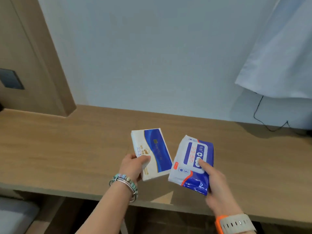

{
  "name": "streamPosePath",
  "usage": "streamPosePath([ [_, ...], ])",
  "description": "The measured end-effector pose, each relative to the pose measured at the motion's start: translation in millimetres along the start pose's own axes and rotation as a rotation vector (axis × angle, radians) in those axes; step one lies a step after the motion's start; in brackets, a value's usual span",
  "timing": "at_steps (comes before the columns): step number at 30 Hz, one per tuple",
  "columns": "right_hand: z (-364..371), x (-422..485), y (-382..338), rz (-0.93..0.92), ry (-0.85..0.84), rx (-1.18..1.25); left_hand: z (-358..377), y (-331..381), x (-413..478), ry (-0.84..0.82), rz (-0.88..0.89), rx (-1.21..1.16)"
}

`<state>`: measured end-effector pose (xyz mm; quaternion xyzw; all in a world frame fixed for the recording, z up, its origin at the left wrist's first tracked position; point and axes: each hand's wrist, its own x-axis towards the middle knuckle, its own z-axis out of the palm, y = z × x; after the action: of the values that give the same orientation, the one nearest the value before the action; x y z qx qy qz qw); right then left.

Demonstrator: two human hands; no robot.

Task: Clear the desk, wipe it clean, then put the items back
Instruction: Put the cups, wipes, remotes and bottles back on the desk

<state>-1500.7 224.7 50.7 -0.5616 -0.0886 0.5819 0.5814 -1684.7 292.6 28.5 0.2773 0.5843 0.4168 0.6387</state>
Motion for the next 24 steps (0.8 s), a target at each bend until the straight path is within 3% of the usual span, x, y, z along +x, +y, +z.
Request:
streamPosePath([
  [12, -114, 87, -72, -0.029, 0.165, 0.088, 168, -20, 54, -0.166, -0.043, 0.176],
  [24, -226, 174, -157, -0.023, 0.256, 0.081, 340, -41, 111, -0.201, -0.074, 0.304],
])
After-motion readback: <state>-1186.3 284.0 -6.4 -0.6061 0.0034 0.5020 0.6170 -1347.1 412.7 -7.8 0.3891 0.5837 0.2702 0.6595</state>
